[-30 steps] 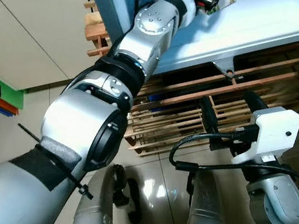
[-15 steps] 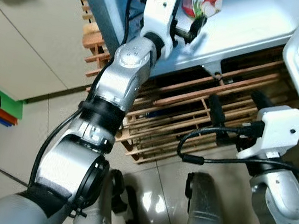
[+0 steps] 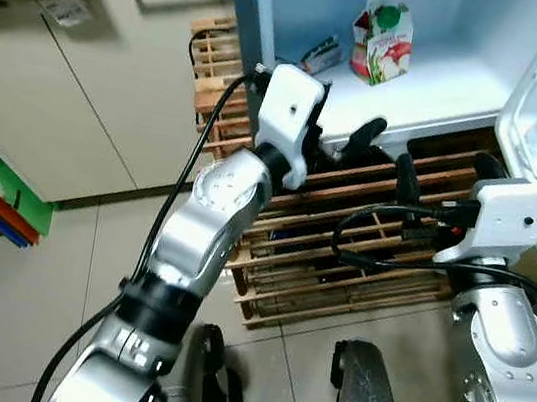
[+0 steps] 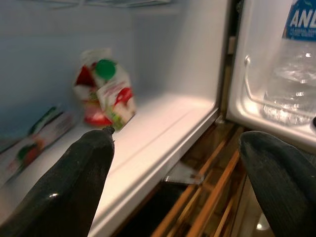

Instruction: Restocking fridge

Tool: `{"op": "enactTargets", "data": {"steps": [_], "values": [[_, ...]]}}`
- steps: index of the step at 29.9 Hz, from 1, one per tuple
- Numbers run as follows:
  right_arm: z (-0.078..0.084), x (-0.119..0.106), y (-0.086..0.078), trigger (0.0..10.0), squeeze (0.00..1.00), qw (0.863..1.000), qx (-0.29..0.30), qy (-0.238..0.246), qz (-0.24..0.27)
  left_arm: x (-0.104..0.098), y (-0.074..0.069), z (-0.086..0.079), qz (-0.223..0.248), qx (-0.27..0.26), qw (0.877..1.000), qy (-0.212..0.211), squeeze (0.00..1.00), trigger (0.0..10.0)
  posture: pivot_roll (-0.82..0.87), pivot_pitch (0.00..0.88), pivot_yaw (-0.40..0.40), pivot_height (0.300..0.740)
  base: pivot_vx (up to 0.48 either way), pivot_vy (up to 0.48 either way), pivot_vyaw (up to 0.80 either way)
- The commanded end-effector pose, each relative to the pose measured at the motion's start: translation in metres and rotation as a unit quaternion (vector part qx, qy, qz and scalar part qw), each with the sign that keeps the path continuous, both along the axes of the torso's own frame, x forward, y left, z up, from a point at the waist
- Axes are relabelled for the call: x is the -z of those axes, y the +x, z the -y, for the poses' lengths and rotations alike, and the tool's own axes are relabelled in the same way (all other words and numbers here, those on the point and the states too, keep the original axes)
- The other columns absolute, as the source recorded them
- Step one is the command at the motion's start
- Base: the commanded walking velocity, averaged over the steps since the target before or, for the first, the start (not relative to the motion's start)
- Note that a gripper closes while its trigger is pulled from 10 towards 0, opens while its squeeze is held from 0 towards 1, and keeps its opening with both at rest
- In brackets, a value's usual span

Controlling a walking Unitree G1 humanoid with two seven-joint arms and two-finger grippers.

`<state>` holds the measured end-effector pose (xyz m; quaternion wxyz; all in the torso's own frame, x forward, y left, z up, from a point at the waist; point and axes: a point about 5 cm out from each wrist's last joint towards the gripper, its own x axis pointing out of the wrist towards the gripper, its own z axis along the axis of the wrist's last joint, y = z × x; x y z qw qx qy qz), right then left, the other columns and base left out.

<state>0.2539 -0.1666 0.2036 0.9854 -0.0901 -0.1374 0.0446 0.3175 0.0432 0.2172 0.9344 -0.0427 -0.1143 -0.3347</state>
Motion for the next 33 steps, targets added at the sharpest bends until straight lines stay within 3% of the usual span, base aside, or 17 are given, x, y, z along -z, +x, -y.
{"op": "enactTargets", "data": {"steps": [1,2,3,8,11,13,22,33], "values": [[-0.003,0.003,0.0,10.0,0.0,1.0,0.004,0.005,0.001,0.008,0.0,-0.014,-0.011,-0.038,0.999,-0.004,0.0,10.0,-0.3,0.082,0.156,0.631,0.0,0.0,0.0],[-0.003,0.003,0.0,10.0,0.0,1.0,0.004,0.005,0.001,0.008,0.0,-0.014,-0.011,-0.038,0.999,-0.004,0.0,10.0,-0.3,0.082,0.156,0.631,0.0,0.0,0.0],[-0.004,0.004,0.0,10.0,0.0,1.0,0.008,0.012,0.004,0.017,0.004,-0.028,-0.022,-0.092,0.995,-0.007,0.0,10.0,-0.3,0.08,0.157,0.631,0.0,0.0,0.0],[0.0,0.014,0.002,10.0,0.0,0.999,0.035,0.041,-0.003,0.037,0.013,-0.056,-0.049,-0.195,0.98,0.0,0.0,10.0,-0.29,0.069,0.163,0.631,0.0,0.0,0.0],[0.0,0.022,0.004,10.0,0.0,0.998,0.045,0.05,-0.01,0.041,0.016,-0.07,-0.075,-0.221,0.972,-0.043,0.0,10.0,-0.29,0.066,0.164,0.631,0.0,0.0,0.0],[-0.002,0.023,0.006,10.0,0.0,0.998,0.044,0.052,-0.009,0.045,0.02,-0.076,-0.087,-0.242,0.966,-0.028,0.0,10.0,-0.28,0.061,0.166,0.631,-0.304,0.0,0.0],[-0.002,0.026,0.011,10.0,0.0,0.998,0.03,0.046,-0.01,0.043,0.023,-0.068,-0.075,-0.255,0.964,-0.023,0.0,10.0,-0.28,0.058,0.146,0.631,-0.48,0.0,0.0],[-0.006,0.043,0.012,10.0,0.0,0.998,0.006,0.039,-0.044,0.044,0.025,-0.065,-0.067,-0.254,0.965,-0.015,0.0,10.0,-0.28,0.055,0.14,0.631,0.0,0.0,0.0]]}}
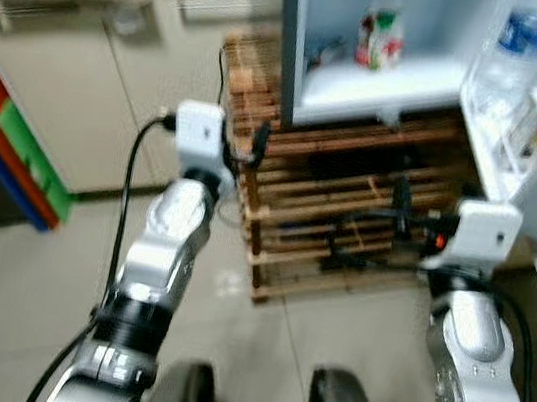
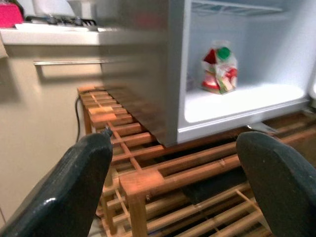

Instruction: Restocking fridge

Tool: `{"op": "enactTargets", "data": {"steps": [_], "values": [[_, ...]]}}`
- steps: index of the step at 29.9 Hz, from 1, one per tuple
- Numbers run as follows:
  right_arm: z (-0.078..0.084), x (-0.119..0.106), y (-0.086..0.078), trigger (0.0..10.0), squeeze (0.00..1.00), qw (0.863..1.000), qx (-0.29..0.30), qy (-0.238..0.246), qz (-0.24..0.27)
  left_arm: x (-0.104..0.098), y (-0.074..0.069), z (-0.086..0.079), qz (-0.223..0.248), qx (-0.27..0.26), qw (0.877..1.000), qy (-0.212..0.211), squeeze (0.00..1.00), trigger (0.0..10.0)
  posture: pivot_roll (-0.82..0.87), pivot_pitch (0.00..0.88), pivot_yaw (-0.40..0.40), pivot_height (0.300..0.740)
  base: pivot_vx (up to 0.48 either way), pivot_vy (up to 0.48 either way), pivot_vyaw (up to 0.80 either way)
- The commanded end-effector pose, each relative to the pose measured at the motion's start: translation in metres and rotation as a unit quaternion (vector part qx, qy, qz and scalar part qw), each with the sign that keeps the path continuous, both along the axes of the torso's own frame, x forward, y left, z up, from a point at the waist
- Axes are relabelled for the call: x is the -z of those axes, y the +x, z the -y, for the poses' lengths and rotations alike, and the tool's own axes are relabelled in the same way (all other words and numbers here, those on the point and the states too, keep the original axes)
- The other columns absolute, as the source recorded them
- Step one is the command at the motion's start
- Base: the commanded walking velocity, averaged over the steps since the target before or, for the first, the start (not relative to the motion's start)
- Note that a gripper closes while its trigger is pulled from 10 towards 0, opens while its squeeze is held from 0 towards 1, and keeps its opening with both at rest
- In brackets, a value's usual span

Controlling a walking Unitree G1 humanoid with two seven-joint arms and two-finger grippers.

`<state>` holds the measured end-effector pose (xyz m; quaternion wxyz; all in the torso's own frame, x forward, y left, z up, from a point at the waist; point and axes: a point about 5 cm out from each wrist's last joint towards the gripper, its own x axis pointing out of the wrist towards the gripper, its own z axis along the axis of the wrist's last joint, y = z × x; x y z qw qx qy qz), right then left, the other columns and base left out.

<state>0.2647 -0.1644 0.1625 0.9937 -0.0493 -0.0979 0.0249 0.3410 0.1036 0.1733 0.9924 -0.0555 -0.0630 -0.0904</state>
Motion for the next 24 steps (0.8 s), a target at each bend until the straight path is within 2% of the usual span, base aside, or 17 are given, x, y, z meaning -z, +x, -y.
{"op": "enactTargets", "data": {"steps": [1,4,6,7,8,9,11,12,13,14,15,16,18,19,20,22,24], "values": [[-0.005,0.009,-0.001,10.0,0.0,0.999,-0.026,-0.01,-0.021,0.002,0.002,-0.006,-0.001,-0.013,1.0,0.01,0.0,10.0,-0.28,0.056,0.14,0.631,0.0,0.0,0.0],[-0.002,0.032,-0.007,10.0,0.0,0.996,-0.045,-0.023,-0.073,0.007,0.004,-0.011,-0.009,-0.026,0.999,0.019,0.0,10.0,-0.29,0.057,0.14,0.631,0.0,0.0,0.0],[0.009,0.053,-0.011,10.0,0.0,0.992,-0.026,-0.016,-0.12,0.012,0.007,-0.018,-0.016,-0.052,0.997,0.054,0.0,10.0,-0.29,0.058,0.14,0.631,0.0,0.0,0.0],[0.021,0.07,-0.015,10.0,0.0,0.986,0.0,-0.023,-0.163,0.017,0.01,-0.025,-0.025,-0.07,0.995,0.067,0.0,10.0,-0.29,0.059,0.14,0.631,0.0,0.0,0.0],[0.04,0.095,-0.021,10.0,0.0,0.972,0.049,-0.028,-0.229,0.024,0.012,-0.034,-0.045,-0.089,0.993,0.064,0.0,10.0,-0.29,0.06,0.14,0.631,0.0,0.0,0.0],[0.053,0.11,-0.026,10.0,0.0,0.958,0.083,-0.032,-0.272,0.029,0.013,-0.039,-0.06,-0.101,0.991,0.058,0.0,10.0,-0.29,0.061,0.14,0.631,0.0,0.0,0.0],[0.079,0.131,-0.039,10.0,0.0,0.931,0.156,-0.019,-0.331,0.036,0.014,-0.045,-0.079,-0.115,0.988,0.064,0.0,10.0,-0.3,0.061,0.14,0.631,0.0,0.0,0.0],[0.09,0.138,-0.045,10.0,0.0,0.916,0.187,-0.011,-0.354,0.037,0.014,-0.046,-0.081,-0.116,0.988,0.064,0.0,10.0,-0.3,0.061,0.139,0.631,0.0,0.0,0.0],[0.09,0.138,-0.045,10.0,0.0,0.916,0.187,-0.011,-0.354,0.037,0.014,-0.046,-0.081,-0.116,0.988,0.064,0.0,10.0,-0.3,0.061,0.139,0.631,0.0,0.0,0.0],[0.107,0.144,-0.055,10.0,0.0,0.894,0.238,-0.011,-0.379,0.038,0.014,-0.045,-0.082,-0.113,0.988,0.065,0.0,10.0,-0.3,0.06,0.137,0.631,0.0,0.0,0.0],[0.12,0.147,-0.062,10.0,0.0,0.879,0.273,-0.012,-0.39,0.039,0.014,-0.044,-0.082,-0.111,0.988,0.066,0.0,10.0,-0.3,0.06,0.137,0.631,0.0,0.0,0.0],[0.136,0.144,-0.066,10.0,0.0,0.868,0.312,-0.028,-0.386,0.042,0.013,-0.043,-0.082,-0.105,0.988,0.073,0.0,10.0,-0.3,0.057,0.135,0.631,0.0,0.0,0.0],[0.163,0.127,-0.066,10.0,0.0,0.856,0.374,-0.066,-0.351,0.053,0.012,-0.045,-0.093,-0.101,0.985,0.102,0.0,10.0,-0.3,0.054,0.135,0.631,0.0,0.0,0.0],[0.177,0.11,-0.063,10.0,0.0,0.852,0.407,-0.095,-0.316,0.069,0.01,-0.05,-0.127,-0.102,0.979,0.126,0.0,10.0,-0.3,0.052,0.136,0.631,0.0,0.0,0.0],[0.188,0.093,-0.059,10.0,0.0,0.847,0.434,-0.119,-0.282,0.083,0.006,-0.057,-0.156,-0.11,0.973,0.133,0.0,10.0,-0.3,0.05,0.138,0.631,0.0,0.0,0.0],[0.202,0.06,-0.051,10.0,0.0,0.843,0.473,-0.145,-0.211,0.106,-0.003,-0.069,-0.21,-0.12,0.958,0.154,0.0,10.0,-0.3,0.047,0.141,0.631,0.0,0.0,0.0],[0.205,0.035,-0.046,10.0,0.0,0.842,0.49,-0.162,-0.159,0.116,-0.008,-0.072,-0.229,-0.121,0.953,0.155,0.0,10.0,-0.3,0.044,0.143,0.631,0.0,0.0,0.0]]}}
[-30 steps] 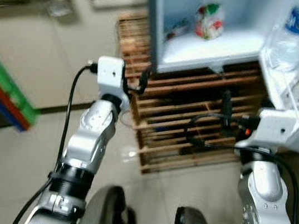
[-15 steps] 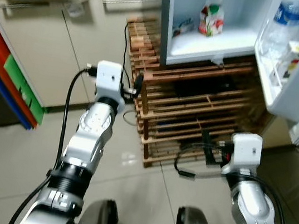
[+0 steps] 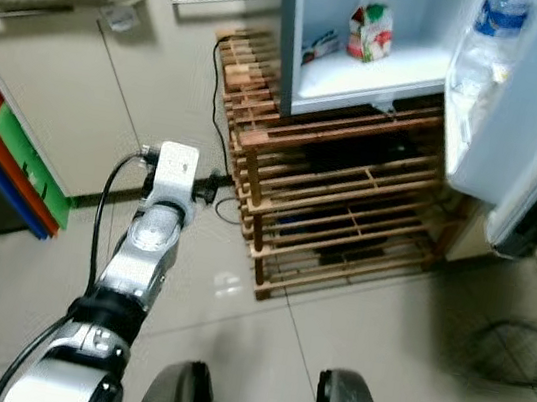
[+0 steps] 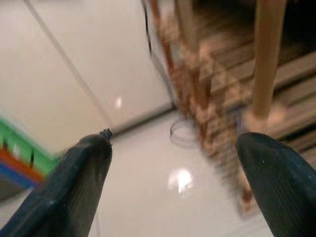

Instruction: Restocking fridge

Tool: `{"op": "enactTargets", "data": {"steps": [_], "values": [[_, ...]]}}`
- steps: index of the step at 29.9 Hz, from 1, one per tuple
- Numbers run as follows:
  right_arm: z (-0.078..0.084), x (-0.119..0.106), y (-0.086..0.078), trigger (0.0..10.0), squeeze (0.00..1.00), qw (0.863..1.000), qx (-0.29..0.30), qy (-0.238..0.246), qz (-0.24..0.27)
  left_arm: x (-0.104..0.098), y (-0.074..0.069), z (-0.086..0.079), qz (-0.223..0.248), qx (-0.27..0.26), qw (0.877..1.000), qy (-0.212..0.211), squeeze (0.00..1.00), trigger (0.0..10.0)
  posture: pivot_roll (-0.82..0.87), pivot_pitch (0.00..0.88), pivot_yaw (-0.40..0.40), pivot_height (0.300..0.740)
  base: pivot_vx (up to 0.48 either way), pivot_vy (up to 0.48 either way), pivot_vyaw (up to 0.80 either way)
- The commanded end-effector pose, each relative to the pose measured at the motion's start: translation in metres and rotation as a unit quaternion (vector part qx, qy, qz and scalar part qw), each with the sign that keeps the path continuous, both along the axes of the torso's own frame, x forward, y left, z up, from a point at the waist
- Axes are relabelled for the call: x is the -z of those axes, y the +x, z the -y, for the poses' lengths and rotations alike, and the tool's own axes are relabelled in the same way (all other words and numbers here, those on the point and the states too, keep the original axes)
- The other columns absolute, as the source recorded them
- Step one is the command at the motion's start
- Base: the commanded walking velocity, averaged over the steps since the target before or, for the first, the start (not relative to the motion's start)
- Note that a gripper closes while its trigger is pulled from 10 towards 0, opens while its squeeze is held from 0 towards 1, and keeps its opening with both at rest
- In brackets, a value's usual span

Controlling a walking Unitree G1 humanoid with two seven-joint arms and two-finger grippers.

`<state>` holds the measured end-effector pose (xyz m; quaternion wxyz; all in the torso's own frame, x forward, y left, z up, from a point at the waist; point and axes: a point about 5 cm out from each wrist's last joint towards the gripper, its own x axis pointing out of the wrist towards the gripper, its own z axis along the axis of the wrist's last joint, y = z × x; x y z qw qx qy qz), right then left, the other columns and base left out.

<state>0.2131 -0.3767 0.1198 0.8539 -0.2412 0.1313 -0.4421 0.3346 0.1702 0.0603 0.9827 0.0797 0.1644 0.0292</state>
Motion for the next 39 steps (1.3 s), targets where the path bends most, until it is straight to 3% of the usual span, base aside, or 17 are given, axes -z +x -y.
{"op": "enactTargets", "data": {"steps": [1,4,5,8,10,11,12,13,14,16,20,21,24,27,30,32,39], "values": [[-0.009,-0.027,0.011,10.0,0.0,0.997,-0.015,-0.043,0.054,0.008,-0.004,-0.004,-0.02,-0.001,1.0,0.014,0.0,10.0,-0.3,0.042,0.144,0.631,0.0,0.0,0.0],[-0.03,-0.078,0.03,10.0,0.0,0.978,-0.078,-0.084,0.175,0.012,-0.005,0.002,-0.029,0.019,0.999,0.031,0.0,10.0,-0.3,0.034,0.147,0.631,0.0,0.0,0.0],[-0.03,-0.078,0.03,10.0,0.0,0.978,-0.078,-0.084,0.175,0.012,-0.005,0.002,-0.029,0.019,0.999,0.031,0.0,10.0,-0.3,0.034,0.147,0.631,0.0,0.0,0.0],[-0.066,-0.098,0.054,10.0,0.0,0.95,-0.198,-0.035,0.238,0.013,-0.003,0.003,-0.03,0.02,0.999,0.031,0.0,10.0,-0.3,0.032,0.148,0.631,0.0,0.0,0.0],[-0.091,-0.1,0.064,10.0,0.0,0.929,-0.265,0.013,0.257,0.013,-0.002,0.004,-0.029,0.019,0.999,0.029,0.0,10.0,-0.3,0.029,0.148,0.631,0.0,0.0,0.0],[-0.117,-0.1,0.069,10.0,0.0,0.907,-0.327,0.042,0.261,0.012,-0.001,0.005,-0.023,0.02,0.999,0.025,0.0,10.0,-0.3,0.025,0.149,0.631,0.0,0.0,0.0],[-0.117,-0.1,0.069,10.0,0.0,0.907,-0.327,0.042,0.261,0.012,-0.001,0.005,-0.023,0.02,0.999,0.025,0.0,10.0,-0.3,0.025,0.149,0.631,0.0,0.0,0.0],[-0.141,-0.1,0.072,10.0,0.0,0.883,-0.376,0.081,0.268,0.007,0.001,0.007,-0.006,0.024,1.0,0.004,0.0,10.0,-0.3,0.024,0.149,0.631,0.0,0.0,0.0],[-0.152,-0.099,0.073,10.0,0.0,0.873,-0.398,0.093,0.266,0.004,0.002,0.01,0.006,0.032,0.999,-0.011,0.0,10.0,-0.3,0.023,0.149,0.631,0.0,0.0,0.0],[-0.169,-0.097,0.074,10.0,0.0,0.857,-0.432,0.108,0.261,-0.003,0.001,0.016,0.035,0.046,0.997,-0.053,0.0,10.0,-0.29,0.022,0.148,0.631,0.0,0.0,0.0],[-0.196,-0.093,0.07,10.0,0.0,0.821,-0.5,0.134,0.242,-0.037,-0.004,0.029,0.154,0.105,0.981,-0.063,0.0,10.0,-0.28,0.026,0.144,0.631,0.0,0.0,0.0],[-0.196,-0.093,0.07,10.0,0.0,0.821,-0.5,0.134,0.242,-0.037,-0.004,0.029,0.154,0.105,0.981,-0.063,0.0,10.0,-0.28,0.026,0.144,0.631,0.0,0.0,0.0],[-0.199,-0.091,0.069,10.0,0.0,0.816,-0.513,0.132,0.231,-0.072,-0.011,0.041,0.24,0.146,0.956,-0.085,0.0,10.0,-0.28,0.028,0.139,0.631,0.0,0.0,0.0],[-0.179,-0.083,0.071,10.0,0.0,0.846,-0.468,0.13,0.22,-0.116,-0.014,0.056,0.317,0.185,0.924,-0.111,0.0,10.0,-0.26,0.031,0.129,0.631,0.0,0.0,0.0],[-0.165,-0.074,0.072,10.0,0.0,0.872,-0.423,0.134,0.208,-0.135,-0.014,0.068,0.338,0.202,0.909,-0.135,0.0,10.0,-0.26,0.031,0.124,0.631,0.0,0.0,0.0],[-0.164,-0.063,0.071,10.0,0.0,0.882,-0.404,0.143,0.198,-0.143,-0.009,0.075,0.343,0.193,0.909,-0.141,0.0,10.0,-0.26,0.033,0.124,0.631,0.0,0.0,0.0],[-0.18,-0.044,0.068,10.0,0.0,0.869,-0.411,0.186,0.202,-0.138,0.0,0.077,0.306,0.162,0.927,-0.143,0.0,10.0,-0.28,0.037,0.136,0.64,0.0,0.0,0.0]]}}
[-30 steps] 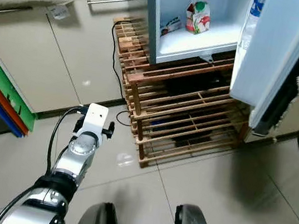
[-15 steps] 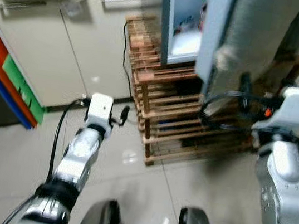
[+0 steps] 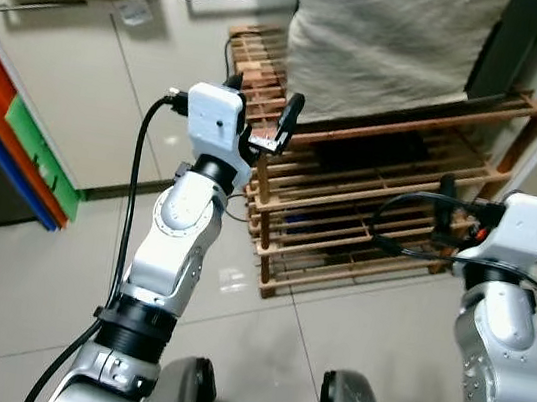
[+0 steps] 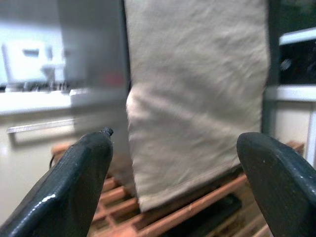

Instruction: Restocking fridge

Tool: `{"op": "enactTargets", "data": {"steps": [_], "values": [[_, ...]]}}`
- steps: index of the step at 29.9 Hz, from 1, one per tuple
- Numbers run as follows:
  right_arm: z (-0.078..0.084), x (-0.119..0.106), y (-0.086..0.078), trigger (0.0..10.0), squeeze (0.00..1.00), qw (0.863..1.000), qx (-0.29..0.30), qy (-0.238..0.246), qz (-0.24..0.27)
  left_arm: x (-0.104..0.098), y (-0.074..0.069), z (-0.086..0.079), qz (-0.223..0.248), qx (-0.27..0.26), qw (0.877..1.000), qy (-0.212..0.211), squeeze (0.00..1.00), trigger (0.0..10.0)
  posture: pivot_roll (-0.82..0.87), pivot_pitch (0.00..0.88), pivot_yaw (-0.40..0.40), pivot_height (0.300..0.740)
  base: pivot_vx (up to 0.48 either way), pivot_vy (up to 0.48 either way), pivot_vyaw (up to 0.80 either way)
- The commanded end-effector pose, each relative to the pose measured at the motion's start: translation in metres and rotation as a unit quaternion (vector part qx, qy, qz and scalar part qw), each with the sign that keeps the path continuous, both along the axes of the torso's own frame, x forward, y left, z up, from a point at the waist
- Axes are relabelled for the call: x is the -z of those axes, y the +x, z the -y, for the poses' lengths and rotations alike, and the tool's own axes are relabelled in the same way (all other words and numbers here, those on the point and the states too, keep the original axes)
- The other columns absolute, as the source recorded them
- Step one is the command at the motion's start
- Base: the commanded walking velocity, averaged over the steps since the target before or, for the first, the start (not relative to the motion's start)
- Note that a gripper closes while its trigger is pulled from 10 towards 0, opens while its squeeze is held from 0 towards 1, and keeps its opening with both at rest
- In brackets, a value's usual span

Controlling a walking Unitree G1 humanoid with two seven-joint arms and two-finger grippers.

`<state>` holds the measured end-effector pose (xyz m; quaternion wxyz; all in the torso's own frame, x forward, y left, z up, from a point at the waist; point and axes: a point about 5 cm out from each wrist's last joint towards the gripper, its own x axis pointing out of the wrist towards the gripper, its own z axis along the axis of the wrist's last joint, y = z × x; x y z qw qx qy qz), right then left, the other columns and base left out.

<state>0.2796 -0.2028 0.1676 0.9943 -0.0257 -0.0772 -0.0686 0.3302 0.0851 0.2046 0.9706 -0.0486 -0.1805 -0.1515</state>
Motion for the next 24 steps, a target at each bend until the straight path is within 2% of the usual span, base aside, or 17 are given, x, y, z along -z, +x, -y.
{"op": "enactTargets", "data": {"steps": [1,5,8,9,10,13,15,16,18,19,22,23,24], "values": [[-0.008,0.005,0.002,10.0,0.0,1.0,-0.011,0.012,-0.003,0.008,0.006,-0.01,-0.032,-0.025,0.999,0.005,0.0,10.0,-0.27,0.037,0.136,0.645,0.0,0.0,0.0],[-0.013,0.004,0.003,10.0,0.0,1.0,-0.022,0.015,0.001,0.011,0.009,-0.013,-0.042,-0.036,0.998,0.016,0.0,10.0,-0.27,0.037,0.138,0.665,0.0,0.0,0.0],[-0.014,0.005,0.004,10.0,0.0,1.0,-0.025,0.014,0.002,0.016,0.012,-0.015,-0.064,-0.044,0.997,0.005,0.0,10.0,-0.27,0.039,0.139,0.68,0.0,0.0,0.0],[-0.016,0.004,0.004,10.0,0.0,0.999,-0.031,0.013,0.005,0.021,0.015,-0.018,-0.088,-0.05,0.995,-0.01,0.0,10.0,-0.27,0.041,0.139,0.69,0.0,0.0,0.0],[-0.016,0.004,0.004,10.0,0.0,0.999,-0.031,0.013,0.005,0.021,0.015,-0.018,-0.088,-0.05,0.995,-0.01,0.0,10.0,-0.27,0.041,0.139,0.69,0.0,0.0,0.0],[-0.018,0.005,0.004,10.0,0.0,0.999,-0.036,0.015,0.006,0.03,0.018,-0.023,-0.127,-0.063,0.989,-0.034,0.0,10.0,-0.27,0.042,0.136,0.705,0.0,0.0,0.0],[-0.019,0.006,0.004,10.0,0.0,0.999,-0.04,0.01,0.006,0.043,0.021,-0.032,-0.167,-0.091,0.981,-0.032,0.0,10.0,-0.27,0.041,0.136,0.715,0.0,0.0,0.0],[-0.019,0.006,0.004,10.0,0.0,0.999,-0.04,0.01,0.006,0.043,0.021,-0.032,-0.167,-0.091,0.981,-0.032,0.0,10.0,-0.27,0.041,0.136,0.715,0.0,0.0,0.0],[-0.018,0.001,0.005,10.0,0.0,0.999,-0.047,-0.015,0.011,0.073,0.015,-0.053,-0.242,-0.13,0.962,-0.009,0.0,10.0,-0.27,0.039,0.133,0.73,0.0,0.0,0.0],[-0.018,0.001,0.005,10.0,0.0,0.999,-0.047,-0.015,0.011,0.073,0.015,-0.053,-0.242,-0.13,0.962,-0.009,0.0,10.0,-0.27,0.039,0.133,0.73,0.0,0.0,0.0],[-0.004,-0.006,0.009,10.0,0.0,0.998,-0.047,-0.034,0.014,0.099,-0.002,-0.073,-0.284,-0.161,0.945,0.029,0.0,10.0,-0.26,0.046,0.115,0.74,0.0,0.0,0.0],[-0.001,-0.008,0.01,10.0,0.0,0.998,-0.048,-0.037,0.014,0.102,-0.005,-0.075,-0.284,-0.164,0.944,0.036,0.0,10.0,-0.25,0.049,0.107,0.74,0.0,0.0,0.0],[0.002,-0.009,0.011,10.0,0.0,0.998,-0.047,-0.04,0.015,0.098,-0.006,-0.073,-0.268,-0.164,0.948,0.044,0.0,10.0,-0.24,0.052,0.097,0.74,0.0,0.0,0.0]]}}
